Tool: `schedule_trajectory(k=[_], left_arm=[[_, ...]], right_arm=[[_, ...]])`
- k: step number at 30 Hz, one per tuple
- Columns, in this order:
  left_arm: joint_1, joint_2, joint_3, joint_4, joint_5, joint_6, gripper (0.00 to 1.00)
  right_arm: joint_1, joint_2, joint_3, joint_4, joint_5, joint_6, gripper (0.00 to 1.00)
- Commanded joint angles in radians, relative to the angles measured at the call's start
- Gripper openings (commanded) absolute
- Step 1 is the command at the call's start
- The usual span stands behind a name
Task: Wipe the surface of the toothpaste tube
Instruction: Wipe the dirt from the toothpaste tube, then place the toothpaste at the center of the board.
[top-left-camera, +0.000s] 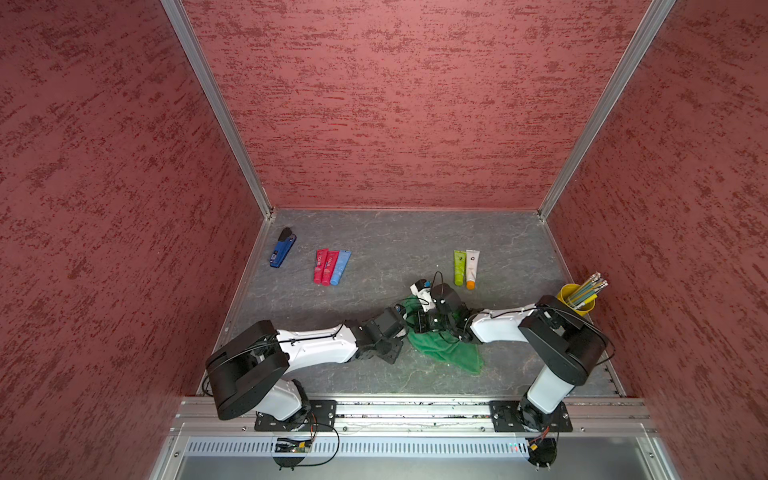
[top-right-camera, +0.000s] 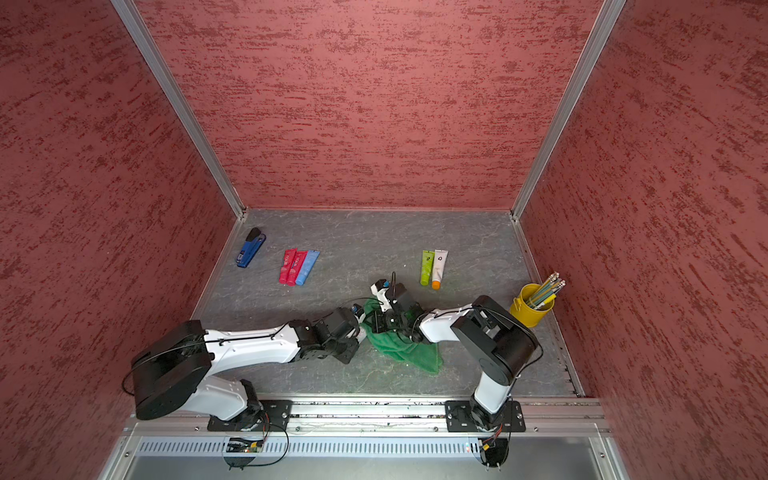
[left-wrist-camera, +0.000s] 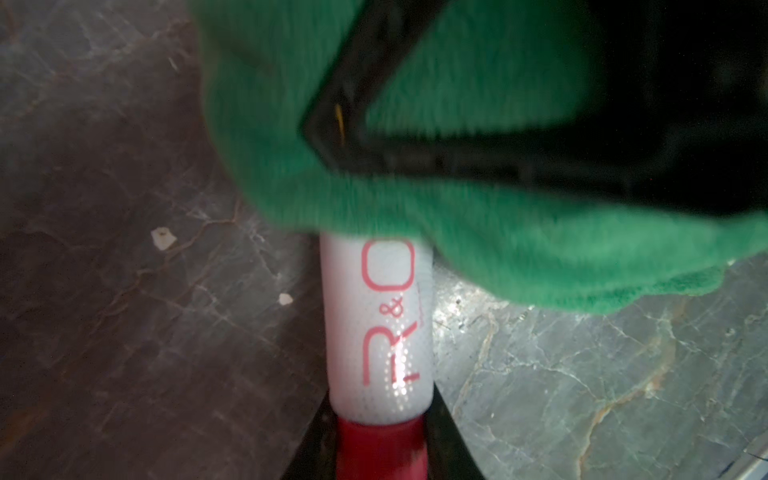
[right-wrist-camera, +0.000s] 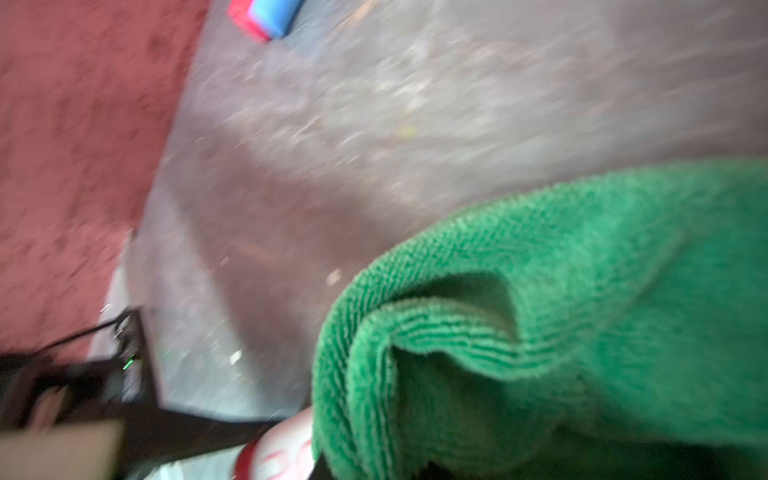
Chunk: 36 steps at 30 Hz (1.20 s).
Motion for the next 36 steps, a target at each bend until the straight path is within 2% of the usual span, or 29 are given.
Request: schedule_trajectory(k=[1,11,15,20,25,27,30,32,36], left_arm=[[0.000,-0.004,0.000,0.037,-0.002,0.009,0.00],[0.022,-0.062,-0.027,0.034,-0.023,-0.005,0.00],[0.038,-0.094,-0.031,0.022,-0.050,-0.018,0.00],[0.141,-0.118,0.014,-0.022,-0.033,-0.005,0.00],[0.268,-0.084,0.097,-0.087,-0.029,0.024,0.00],[0.321,-0.059,0.127,-0.101,-0.022,0.032,0.00],[0.400,-0.019,0.162,-0.102,-0.013,0.045,0.00],[0.444,0.019,0.194,-0.114,-0.010,0.063,0.00],[0.508,0.106,0.275,-0.180,-0.023,0.100,0.00]], right_arm=[[0.056,0.026,-0.078,-0.025,-0.145,0.062,0.00],[-0.172,0.011,-0.153,0.047,-0.001,0.100,0.00],[-0.200,-0.111,-0.184,-0.022,0.081,0.088,0.00],[-0.200,-0.323,-0.154,-0.280,0.147,-0.006,0.00],[-0.199,-0.499,-0.191,-0.406,0.206,-0.108,0.00],[-0.199,-0.525,-0.224,-0.401,0.221,-0.113,0.00],[-0.200,-0.506,-0.302,-0.279,0.138,-0.095,0.00],[-0.196,-0.493,-0.298,-0.270,0.091,-0.109,0.00],[-0.196,-0.539,-0.315,-0.257,0.111,-0.109,0.00]])
